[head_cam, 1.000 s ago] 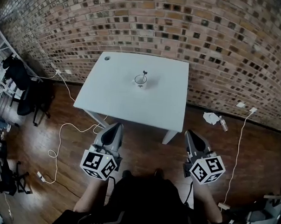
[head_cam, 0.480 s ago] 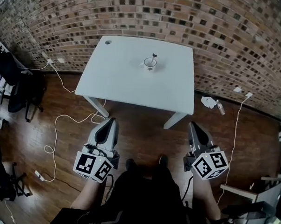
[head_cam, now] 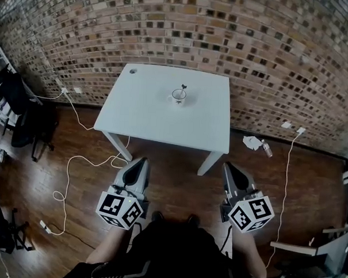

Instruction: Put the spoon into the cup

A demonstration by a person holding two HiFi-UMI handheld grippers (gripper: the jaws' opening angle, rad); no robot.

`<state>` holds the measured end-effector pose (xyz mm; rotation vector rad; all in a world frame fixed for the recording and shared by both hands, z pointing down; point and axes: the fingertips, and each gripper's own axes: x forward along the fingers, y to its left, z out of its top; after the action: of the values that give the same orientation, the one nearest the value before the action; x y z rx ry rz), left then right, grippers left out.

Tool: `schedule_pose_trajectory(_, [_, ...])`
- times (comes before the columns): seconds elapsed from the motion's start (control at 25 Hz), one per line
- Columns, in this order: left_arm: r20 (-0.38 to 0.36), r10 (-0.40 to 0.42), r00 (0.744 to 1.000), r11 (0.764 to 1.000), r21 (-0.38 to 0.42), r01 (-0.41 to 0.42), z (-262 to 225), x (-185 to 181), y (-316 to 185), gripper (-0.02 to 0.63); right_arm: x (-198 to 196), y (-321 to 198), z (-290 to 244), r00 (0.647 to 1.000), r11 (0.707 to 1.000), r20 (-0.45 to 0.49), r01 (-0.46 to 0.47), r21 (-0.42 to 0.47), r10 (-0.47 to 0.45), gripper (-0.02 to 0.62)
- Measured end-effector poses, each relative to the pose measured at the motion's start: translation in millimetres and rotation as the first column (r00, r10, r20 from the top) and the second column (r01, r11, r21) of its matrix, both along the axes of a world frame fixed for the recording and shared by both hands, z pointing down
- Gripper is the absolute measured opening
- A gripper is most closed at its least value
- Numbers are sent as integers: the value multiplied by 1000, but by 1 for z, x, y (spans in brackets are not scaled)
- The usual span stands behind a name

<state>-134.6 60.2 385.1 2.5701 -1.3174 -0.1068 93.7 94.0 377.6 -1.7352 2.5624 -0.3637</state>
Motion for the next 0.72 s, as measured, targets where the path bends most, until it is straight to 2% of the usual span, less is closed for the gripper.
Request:
schedule_pose_trajectory(0.24, [46,37,998,999,32,-39,-13,24,5,-6,17,9,-3,1000,999,0,20,28,-20,6])
schedule_pose_trajectory(0.32, [42,34,999,999,26,-35,-14,25,3,-6,17,9,-5,1000,999,1,27,32,-27,6])
schedule_pose_trajectory(0.48, [46,50,998,999,11,-50,-4,34,9,-6,17,15,-5,998,998,-58,39,43,-37,6])
schedule_pose_trajectory(0.72, [43,38,998,999,15,-39,-8,36,8,-6,29,13,-6,999,999,-29,26,31,-25,6])
